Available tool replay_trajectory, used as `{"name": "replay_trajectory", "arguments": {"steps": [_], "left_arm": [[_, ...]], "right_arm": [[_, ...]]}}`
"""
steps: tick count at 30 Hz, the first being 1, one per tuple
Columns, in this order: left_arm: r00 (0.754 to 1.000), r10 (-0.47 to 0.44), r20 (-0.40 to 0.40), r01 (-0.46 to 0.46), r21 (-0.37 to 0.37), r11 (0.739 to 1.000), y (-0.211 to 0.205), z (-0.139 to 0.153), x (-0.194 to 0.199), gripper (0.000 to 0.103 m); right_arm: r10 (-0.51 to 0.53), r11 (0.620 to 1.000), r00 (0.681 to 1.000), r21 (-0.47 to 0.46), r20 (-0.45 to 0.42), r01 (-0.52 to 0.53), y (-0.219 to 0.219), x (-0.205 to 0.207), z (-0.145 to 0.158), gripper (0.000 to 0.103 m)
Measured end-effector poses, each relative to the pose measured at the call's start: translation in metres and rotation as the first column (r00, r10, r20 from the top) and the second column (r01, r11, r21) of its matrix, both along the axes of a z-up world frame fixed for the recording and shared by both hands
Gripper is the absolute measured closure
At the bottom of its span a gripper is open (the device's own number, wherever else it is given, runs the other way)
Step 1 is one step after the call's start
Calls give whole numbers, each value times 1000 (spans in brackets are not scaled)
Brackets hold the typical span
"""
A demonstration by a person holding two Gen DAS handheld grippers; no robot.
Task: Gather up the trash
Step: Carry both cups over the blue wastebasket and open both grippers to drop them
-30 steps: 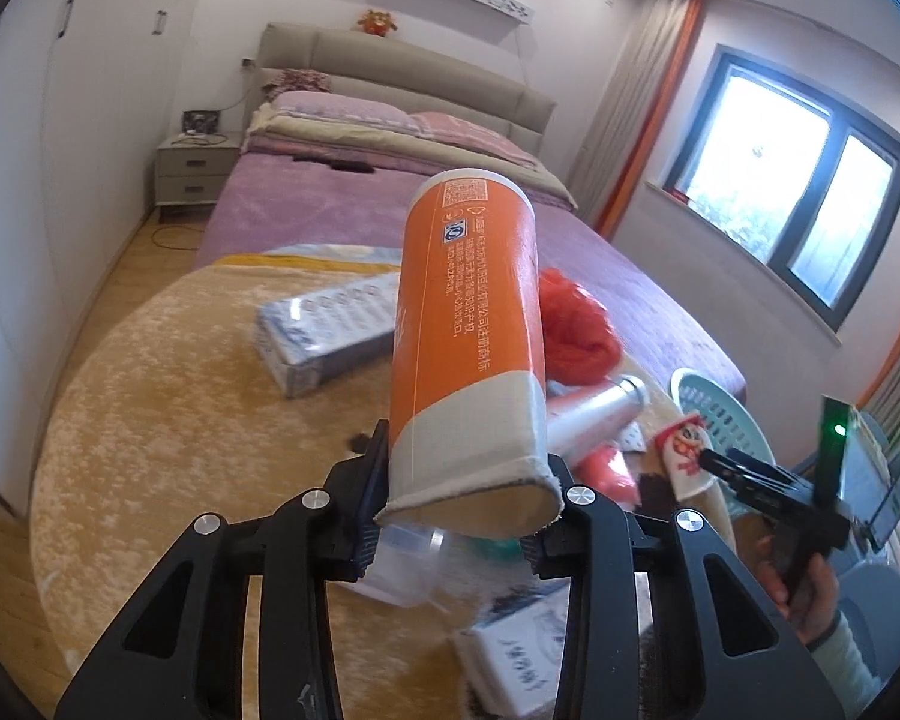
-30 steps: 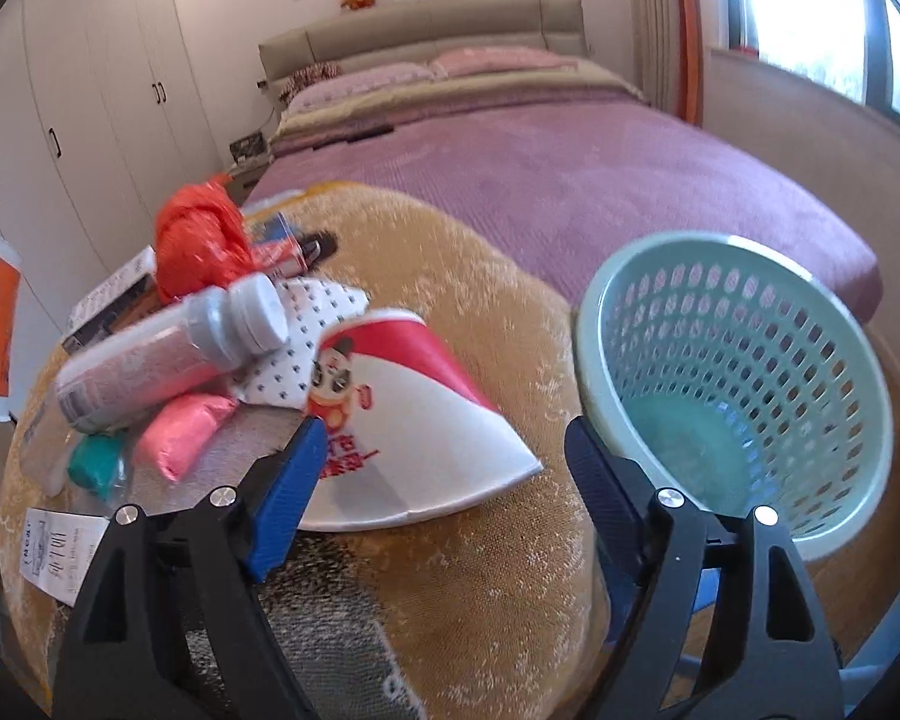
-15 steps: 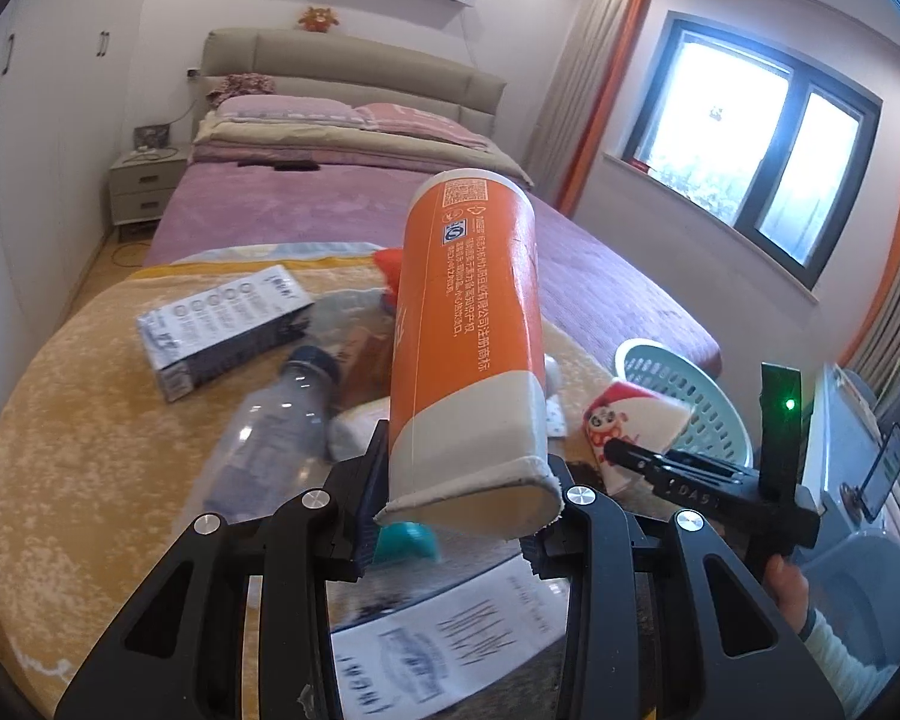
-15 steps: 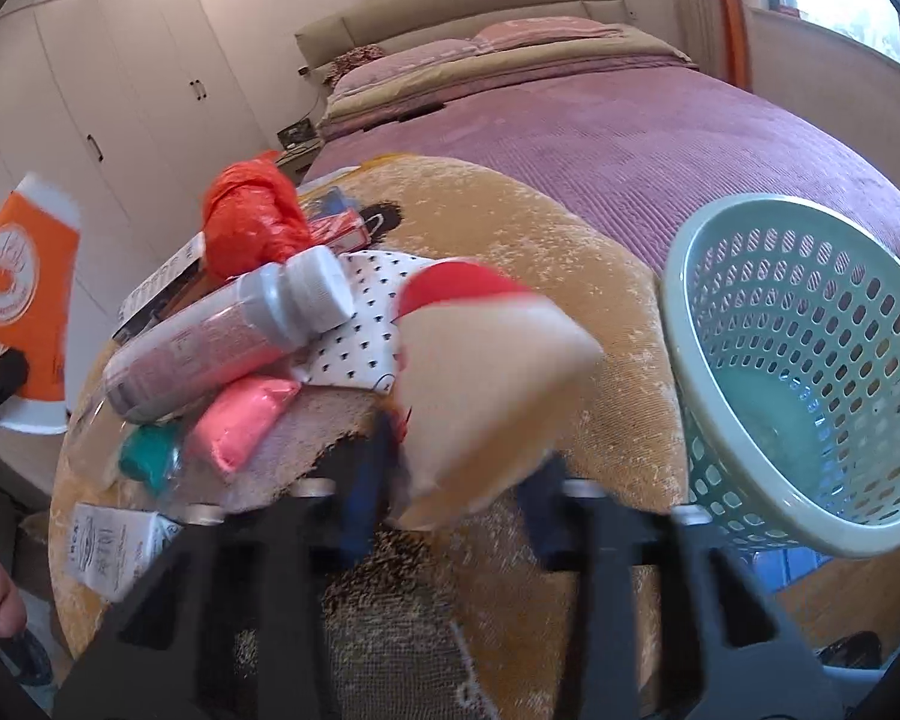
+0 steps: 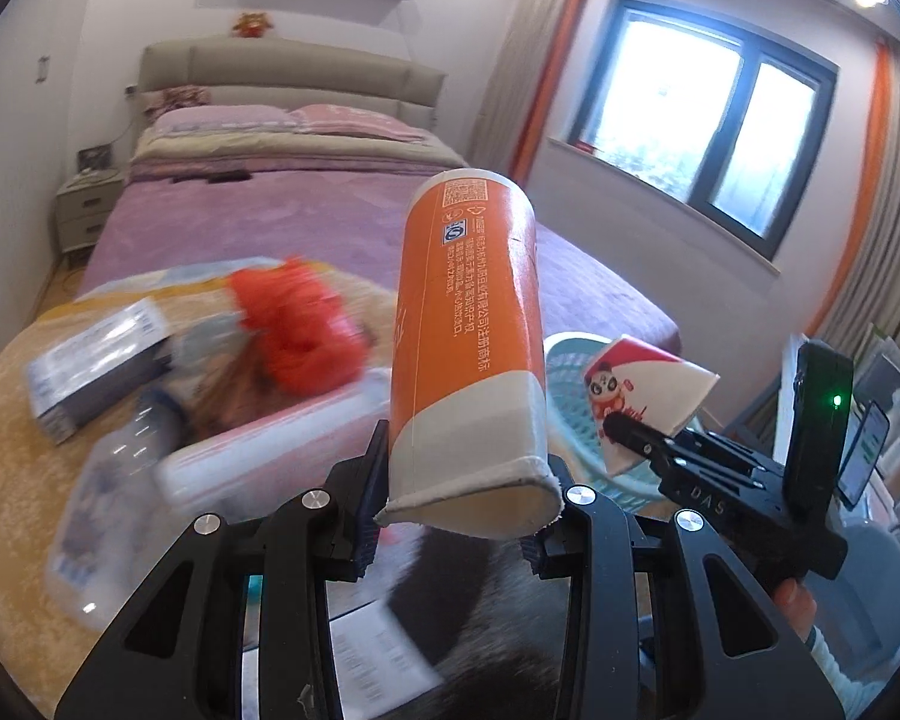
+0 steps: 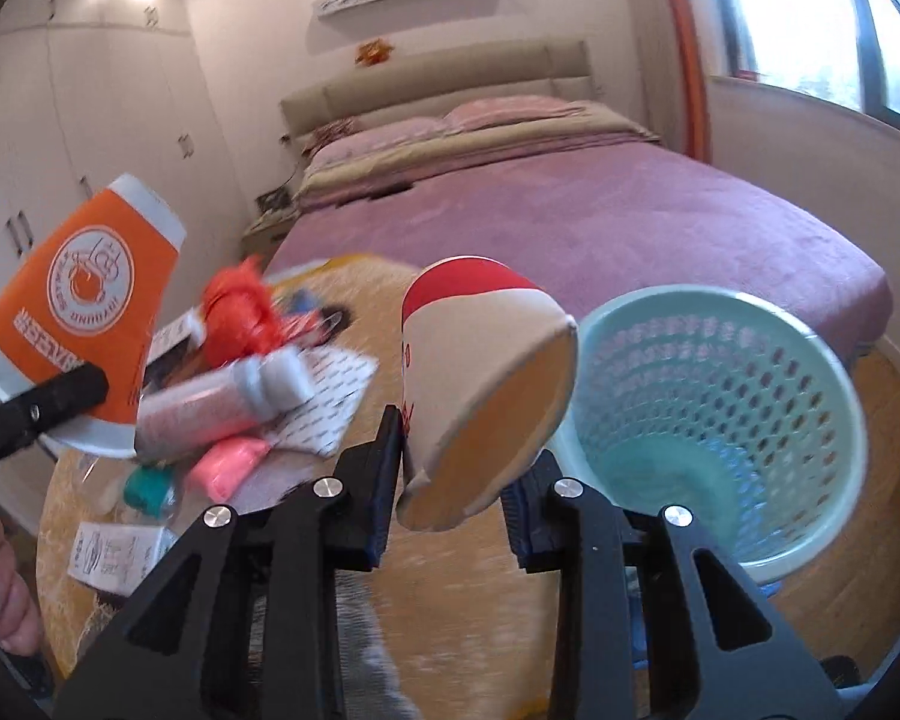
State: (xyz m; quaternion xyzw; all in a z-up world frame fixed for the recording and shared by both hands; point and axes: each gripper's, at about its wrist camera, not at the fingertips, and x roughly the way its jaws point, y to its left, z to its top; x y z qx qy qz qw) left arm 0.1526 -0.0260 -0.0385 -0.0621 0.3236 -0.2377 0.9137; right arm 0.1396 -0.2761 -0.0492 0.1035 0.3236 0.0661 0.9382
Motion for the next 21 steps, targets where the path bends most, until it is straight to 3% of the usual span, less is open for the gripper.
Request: {"name": "replay_trajectory", "arguments": {"steps": [8, 15, 21], "left_arm": [[993, -117, -21, 117, -7, 993, -88, -3, 31, 68], [977, -181, -115, 186, 29, 982, -161, -41, 68, 68], [963, -206, -176, 219, 57, 974, -197, -68, 82, 68]], "right_arm": [[-158, 987, 987, -31, -33, 157, -70, 13, -5, 75], [-280, 960, 948, -46, -150, 276, -128, 27, -36, 76], [-296, 955, 921, -59, -252, 291, -141, 35, -64, 75]]}}
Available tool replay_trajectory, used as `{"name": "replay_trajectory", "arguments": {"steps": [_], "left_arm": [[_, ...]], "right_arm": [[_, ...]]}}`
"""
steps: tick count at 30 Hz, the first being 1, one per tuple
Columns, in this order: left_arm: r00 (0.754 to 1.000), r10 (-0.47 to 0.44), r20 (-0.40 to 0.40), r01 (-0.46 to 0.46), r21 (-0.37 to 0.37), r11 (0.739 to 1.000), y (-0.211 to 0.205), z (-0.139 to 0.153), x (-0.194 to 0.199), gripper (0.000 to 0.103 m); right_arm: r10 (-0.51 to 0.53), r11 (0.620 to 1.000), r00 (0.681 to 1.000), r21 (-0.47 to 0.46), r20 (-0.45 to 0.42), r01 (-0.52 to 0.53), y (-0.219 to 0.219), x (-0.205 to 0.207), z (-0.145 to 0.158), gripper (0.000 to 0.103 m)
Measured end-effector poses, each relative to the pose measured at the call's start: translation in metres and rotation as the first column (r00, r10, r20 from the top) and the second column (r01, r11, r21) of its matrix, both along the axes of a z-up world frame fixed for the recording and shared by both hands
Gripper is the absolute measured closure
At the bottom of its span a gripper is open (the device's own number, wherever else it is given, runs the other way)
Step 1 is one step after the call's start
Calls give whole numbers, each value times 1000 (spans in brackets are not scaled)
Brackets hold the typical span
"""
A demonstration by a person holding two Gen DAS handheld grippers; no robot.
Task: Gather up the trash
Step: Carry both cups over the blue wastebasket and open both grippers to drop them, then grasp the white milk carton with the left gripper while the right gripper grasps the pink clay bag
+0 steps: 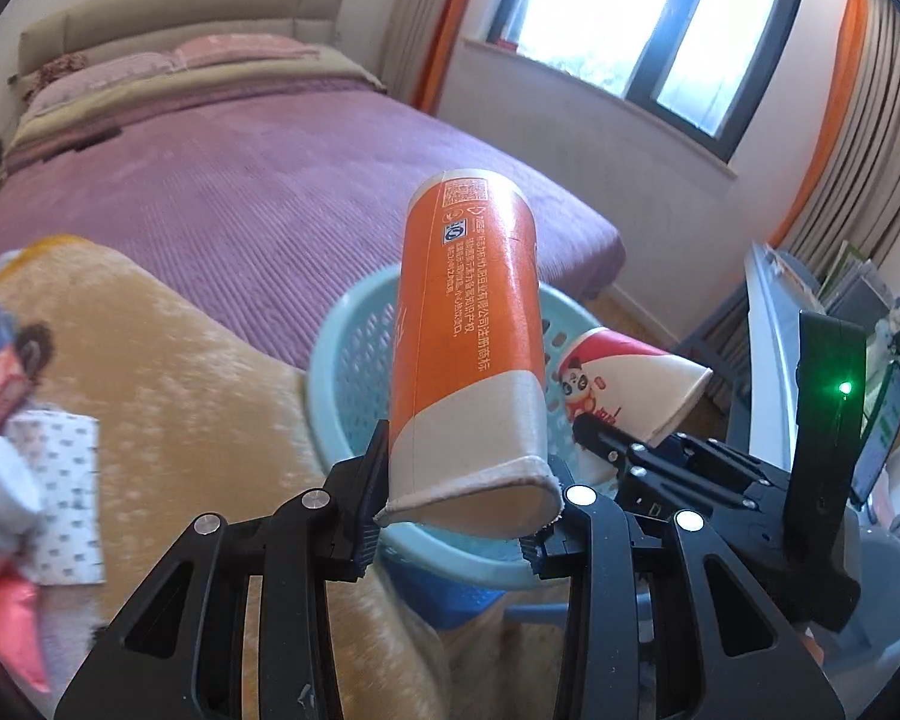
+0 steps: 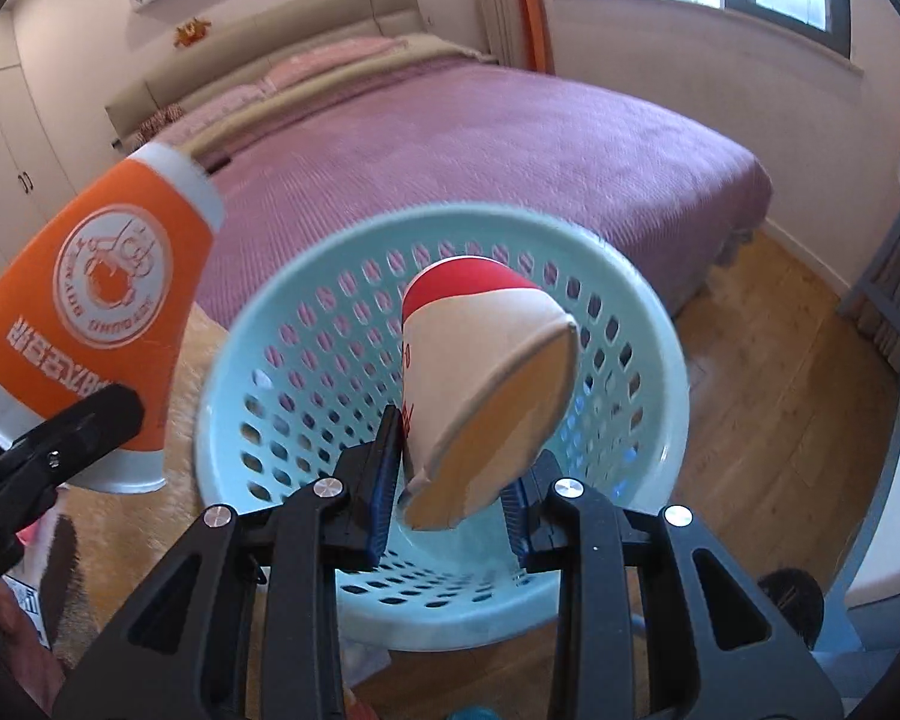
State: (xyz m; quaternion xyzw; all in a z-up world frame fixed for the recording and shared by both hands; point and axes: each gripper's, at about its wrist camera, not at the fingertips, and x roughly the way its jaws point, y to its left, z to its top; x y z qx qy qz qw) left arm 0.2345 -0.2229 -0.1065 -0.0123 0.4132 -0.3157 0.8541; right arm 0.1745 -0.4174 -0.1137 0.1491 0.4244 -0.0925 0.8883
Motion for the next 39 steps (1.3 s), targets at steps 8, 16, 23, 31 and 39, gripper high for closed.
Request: {"name": "replay_trajectory", "arguments": {"steps": [8, 16, 23, 31, 39], "left_arm": [[1000, 13, -6, -13, 17, 1000, -7, -12, 2, 61], [996, 52, 75, -47, -74, 996, 35, 24, -27, 31], [976, 111, 185, -87, -134, 987, 80, 69, -64, 23], [934, 238, 267, -195, -179, 964, 163, 105, -110, 21], [867, 447, 221, -411, -191, 891, 267, 95, -138, 21]], "right_arm": [[-2, 1000, 1000, -9, -14, 2, 6, -4, -6, 74], [7, 1000, 1000, -1, 12, -7, 11, -10, 5, 45], [45, 998, 992, -55, 115, -39, 38, -25, 44, 40], [146, 989, 961, -64, 237, -135, 91, -48, 85, 39], [309, 951, 891, -93, 332, -294, 167, -62, 105, 39]]}}
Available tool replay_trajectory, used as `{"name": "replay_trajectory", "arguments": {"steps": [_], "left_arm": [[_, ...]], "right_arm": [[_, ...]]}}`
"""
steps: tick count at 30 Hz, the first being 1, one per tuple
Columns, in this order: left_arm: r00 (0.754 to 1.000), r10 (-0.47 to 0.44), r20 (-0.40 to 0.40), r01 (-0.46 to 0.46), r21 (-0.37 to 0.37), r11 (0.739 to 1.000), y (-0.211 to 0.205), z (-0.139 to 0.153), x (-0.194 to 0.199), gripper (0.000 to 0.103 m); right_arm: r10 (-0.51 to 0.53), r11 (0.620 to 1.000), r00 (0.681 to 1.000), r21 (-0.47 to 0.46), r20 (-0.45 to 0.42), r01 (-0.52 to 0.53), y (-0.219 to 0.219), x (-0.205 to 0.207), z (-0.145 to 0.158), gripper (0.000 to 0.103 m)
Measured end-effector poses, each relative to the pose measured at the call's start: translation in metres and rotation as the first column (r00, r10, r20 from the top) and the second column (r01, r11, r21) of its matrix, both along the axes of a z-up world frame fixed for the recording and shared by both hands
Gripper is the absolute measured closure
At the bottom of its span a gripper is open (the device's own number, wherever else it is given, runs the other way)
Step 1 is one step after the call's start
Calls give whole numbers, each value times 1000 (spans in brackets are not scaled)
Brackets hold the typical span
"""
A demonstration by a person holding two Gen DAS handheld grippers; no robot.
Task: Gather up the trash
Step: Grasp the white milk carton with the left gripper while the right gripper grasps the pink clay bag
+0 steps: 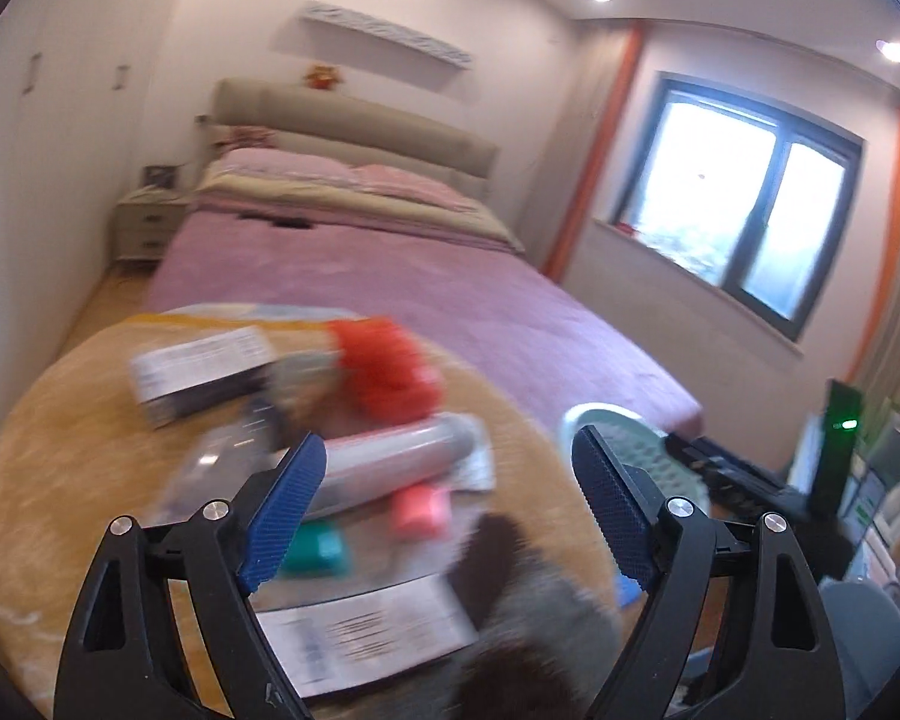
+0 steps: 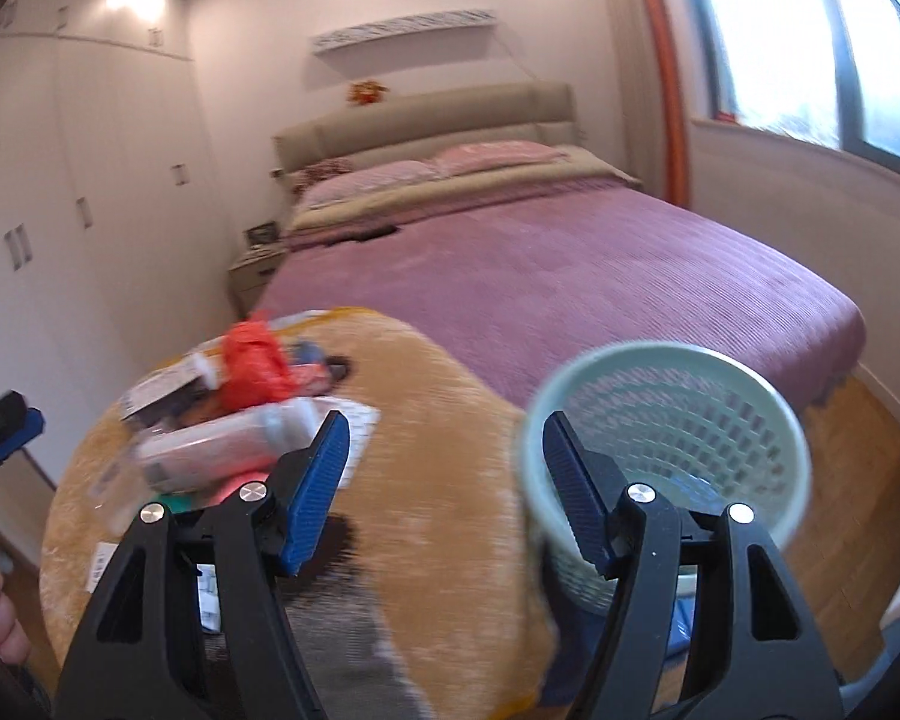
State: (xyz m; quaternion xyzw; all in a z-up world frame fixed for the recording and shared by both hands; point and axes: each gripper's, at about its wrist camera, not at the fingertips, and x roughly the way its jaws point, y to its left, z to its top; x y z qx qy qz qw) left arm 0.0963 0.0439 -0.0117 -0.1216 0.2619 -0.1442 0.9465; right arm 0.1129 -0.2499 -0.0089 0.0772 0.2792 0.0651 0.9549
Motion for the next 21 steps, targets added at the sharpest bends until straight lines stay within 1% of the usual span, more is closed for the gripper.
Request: {"name": "replay_trajectory", "arguments": {"steps": [3, 4, 6, 8, 11, 14, 17, 19, 21], "left_arm": [[999, 23, -35, -23, 1, 1000, 25, -10, -1, 21], [997, 26, -69, -26, 0, 1000, 32, -19, 1, 21], [994, 42, -104, -42, -1, 999, 42, -31, 4, 21], [990, 38, -139, -39, -8, 999, 51, -44, 9, 21], [981, -2, -192, 1, -6, 1000, 51, -61, 19, 21], [973, -45, -226, 54, 35, 998, 42, -75, 32, 22], [960, -83, -267, 105, 70, 992, 32, -86, 42, 22], [949, -116, -294, 143, 71, 987, 28, -89, 44, 22], [937, -168, -306, 195, 62, 979, 24, -89, 37, 22]], "right_arm": [[53, 998, 998, -20, -14, -53, 26, 2, -2, 39], [76, 997, 997, -25, -24, -77, 38, 4, -5, 39], [100, 994, 994, -28, -44, -101, 50, 8, -12, 39], [118, 992, 991, -27, -67, -120, 62, 13, -19, 39], [144, 989, 984, -19, -105, -147, 75, 25, -31, 39], [152, 987, 979, -23, -136, -156, 82, 34, -39, 39], [162, 986, 974, -1, -157, -164, 83, 37, -43, 39], [164, 986, 973, -9, -166, -167, 83, 38, -44, 39], [174, 983, 969, -19, -177, -181, 85, 40, -46, 39]]}}
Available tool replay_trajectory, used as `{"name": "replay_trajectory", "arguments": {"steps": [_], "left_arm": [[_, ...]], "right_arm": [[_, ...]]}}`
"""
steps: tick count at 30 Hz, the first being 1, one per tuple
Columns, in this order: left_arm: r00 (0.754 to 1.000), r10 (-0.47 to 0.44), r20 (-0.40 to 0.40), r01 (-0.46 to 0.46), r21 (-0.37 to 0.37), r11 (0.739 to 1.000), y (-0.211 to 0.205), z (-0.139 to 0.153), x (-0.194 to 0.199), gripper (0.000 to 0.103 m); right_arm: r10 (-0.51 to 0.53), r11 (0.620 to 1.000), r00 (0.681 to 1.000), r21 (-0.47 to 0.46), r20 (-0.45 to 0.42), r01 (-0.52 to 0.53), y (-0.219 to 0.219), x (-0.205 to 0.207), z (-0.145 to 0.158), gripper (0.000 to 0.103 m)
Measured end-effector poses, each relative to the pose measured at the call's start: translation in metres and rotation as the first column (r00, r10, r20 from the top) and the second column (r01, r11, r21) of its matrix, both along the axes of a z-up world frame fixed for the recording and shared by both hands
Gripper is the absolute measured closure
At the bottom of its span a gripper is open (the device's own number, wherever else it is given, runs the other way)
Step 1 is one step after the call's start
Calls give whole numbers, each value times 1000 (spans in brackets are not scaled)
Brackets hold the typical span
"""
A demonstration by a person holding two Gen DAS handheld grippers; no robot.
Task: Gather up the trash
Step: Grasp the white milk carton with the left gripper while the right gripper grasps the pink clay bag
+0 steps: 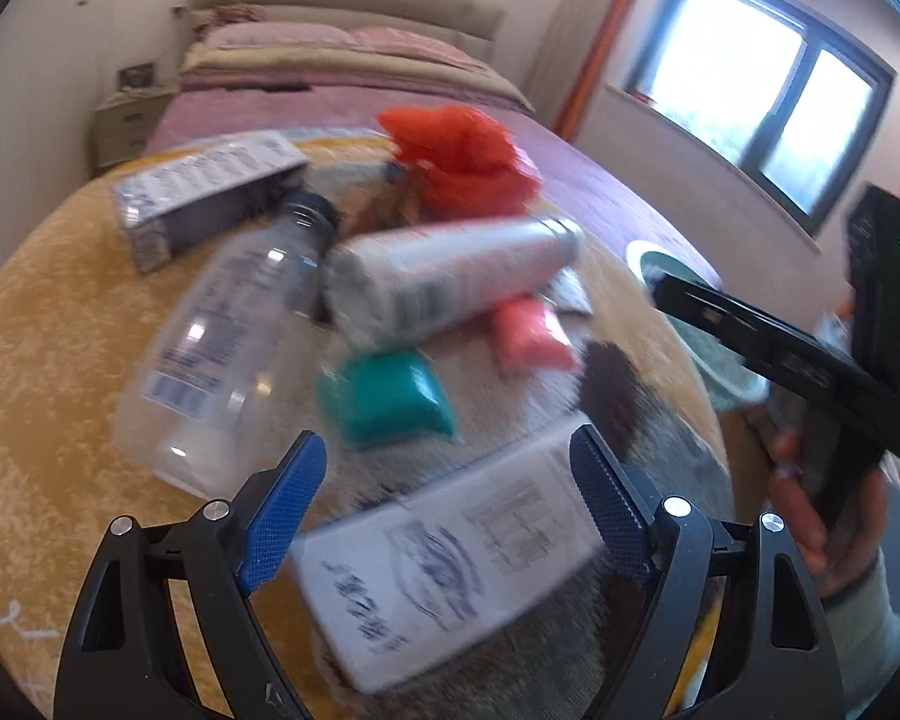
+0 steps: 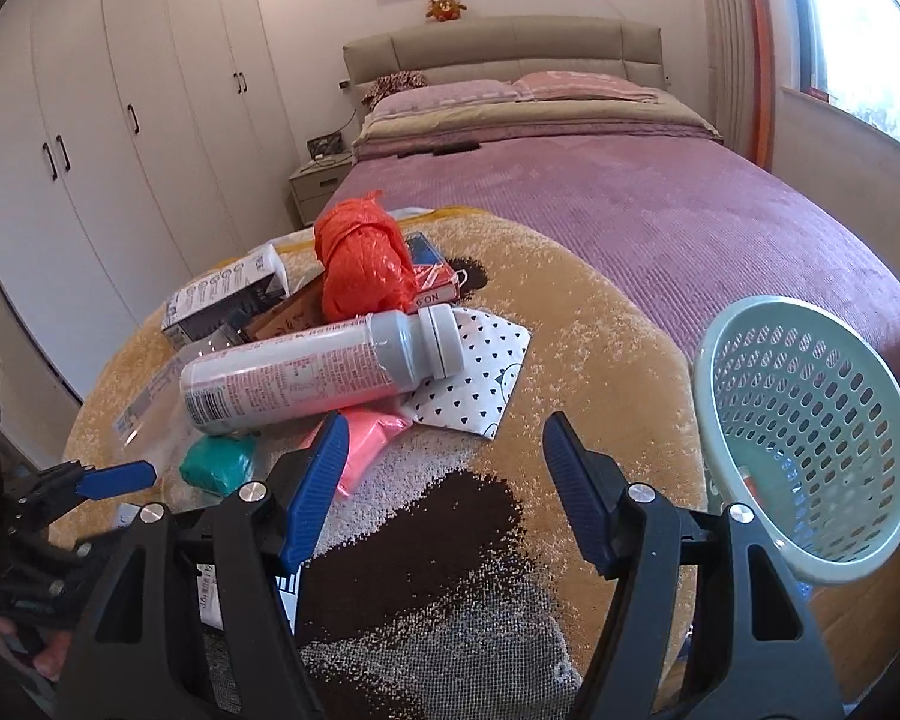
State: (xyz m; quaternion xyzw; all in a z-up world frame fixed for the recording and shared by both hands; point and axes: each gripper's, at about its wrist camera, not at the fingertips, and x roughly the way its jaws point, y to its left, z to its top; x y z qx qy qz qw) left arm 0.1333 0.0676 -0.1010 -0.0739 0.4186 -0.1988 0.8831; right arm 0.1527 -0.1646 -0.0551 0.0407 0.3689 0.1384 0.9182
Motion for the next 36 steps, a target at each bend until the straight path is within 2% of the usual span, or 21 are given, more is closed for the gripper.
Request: {"name": "replay_trajectory", "arguments": {"steps": [5, 9, 13, 17, 18, 20, 26, 31, 36], "left_arm": [[997, -82, 9, 81, 80, 993, -19, -1, -19, 22], [990, -129, -50, 136, 175, 975, -32, -9, -27, 22], [980, -184, -77, 196, 191, 962, -40, -8, -42, 22], [982, -175, -74, 188, 252, 949, -52, -15, -50, 23], [983, -166, -75, 180, 250, 951, -54, -17, -51, 23], [985, -148, -91, 166, 241, 956, -55, -22, -49, 37], [992, -102, -71, 114, 192, 975, -46, -20, -52, 44], [998, -46, -43, 53, 165, 985, -25, -11, -68, 47], [999, 25, -27, -21, 136, 991, -5, -5, -75, 47]], "right_arm": [[42, 999, 999, -8, -15, -42, 12, 1, -4, 39], [51, 999, 998, -6, -30, -51, 18, 4, -6, 39], [56, 998, 998, -7, -25, -56, 22, 4, -5, 39], [64, 998, 998, -10, -30, -64, 28, 6, -6, 39], [66, 998, 997, -11, -33, -67, 31, 7, -8, 39], [70, 997, 997, -6, -40, -71, 35, 8, -10, 39], [84, 996, 994, -28, -66, -86, 51, 12, -19, 39], [88, 996, 989, 22, -117, -86, 55, 21, -29, 40], [76, 997, 988, 32, -137, -72, 62, 30, -37, 40]]}}
